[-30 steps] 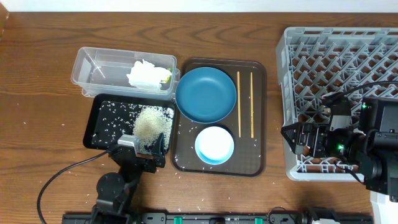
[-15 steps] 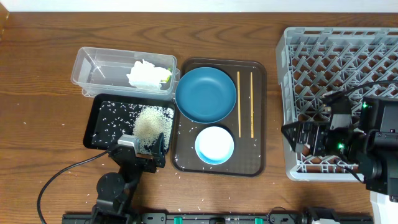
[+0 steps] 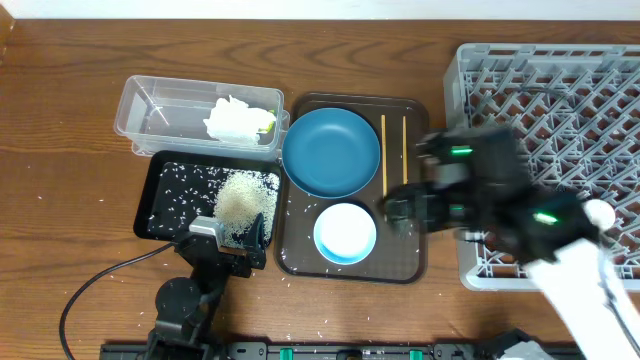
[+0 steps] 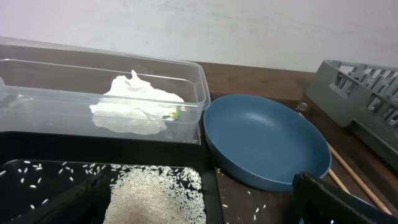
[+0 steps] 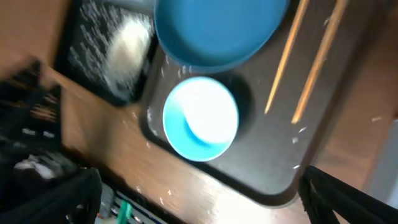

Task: Sort waste into correct bins and load items into the dishwasher rack
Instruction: 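Reach the right gripper to the light-blue bowl and grasp it, then carry the light-blue bowl with the right gripper into the dish rack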

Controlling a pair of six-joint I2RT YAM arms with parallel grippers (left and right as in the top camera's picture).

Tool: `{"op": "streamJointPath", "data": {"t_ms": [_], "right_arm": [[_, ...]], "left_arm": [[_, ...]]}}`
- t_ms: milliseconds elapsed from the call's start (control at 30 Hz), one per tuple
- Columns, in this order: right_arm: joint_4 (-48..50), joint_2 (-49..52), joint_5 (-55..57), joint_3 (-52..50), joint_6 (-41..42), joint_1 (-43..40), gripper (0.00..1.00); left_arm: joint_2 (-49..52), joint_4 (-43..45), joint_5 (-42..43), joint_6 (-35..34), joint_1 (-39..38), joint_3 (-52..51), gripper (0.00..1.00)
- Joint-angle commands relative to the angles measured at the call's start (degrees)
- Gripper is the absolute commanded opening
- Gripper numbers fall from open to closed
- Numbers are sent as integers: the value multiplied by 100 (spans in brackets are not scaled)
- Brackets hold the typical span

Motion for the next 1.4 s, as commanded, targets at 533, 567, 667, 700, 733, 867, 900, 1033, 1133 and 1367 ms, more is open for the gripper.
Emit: {"op": "streamJointPath", "data": {"t_ms": [533, 567, 667, 700, 733, 867, 900, 1033, 1133, 1367], "right_arm": [[662, 3257, 804, 7, 732, 1012, 51], [645, 3348, 802, 7, 702, 1012, 49], [697, 3512, 833, 7, 704, 1008, 39], [713, 3519, 872, 7, 708, 994, 35], [715, 3519, 931, 7, 706, 970, 30], [693, 3432, 1023, 7, 702, 892, 22], [680, 3423, 1049, 7, 702, 870, 18], [636, 3355, 1246, 7, 706, 807, 11], [656, 3305, 1279, 9, 704, 756, 1], [560, 2693, 1720, 11, 658, 719, 1]], "left_arm": [[-39, -31, 76, -50, -17, -151, 96], [-39, -31, 76, -50, -17, -151, 96], [-39, -28, 76, -48, -17, -151, 96], [-39, -31, 76, -50, -17, -149, 96], [-39, -31, 76, -50, -17, -151, 96], [-39, -31, 76, -50, -17, -151, 96], [-39, -31, 76, -50, -17, -151, 96], [-39, -31, 76, -50, -17, -149, 96], [-39, -31, 76, -50, -17, -151, 96], [-39, -28, 76, -50, -17, -151, 96]]}}
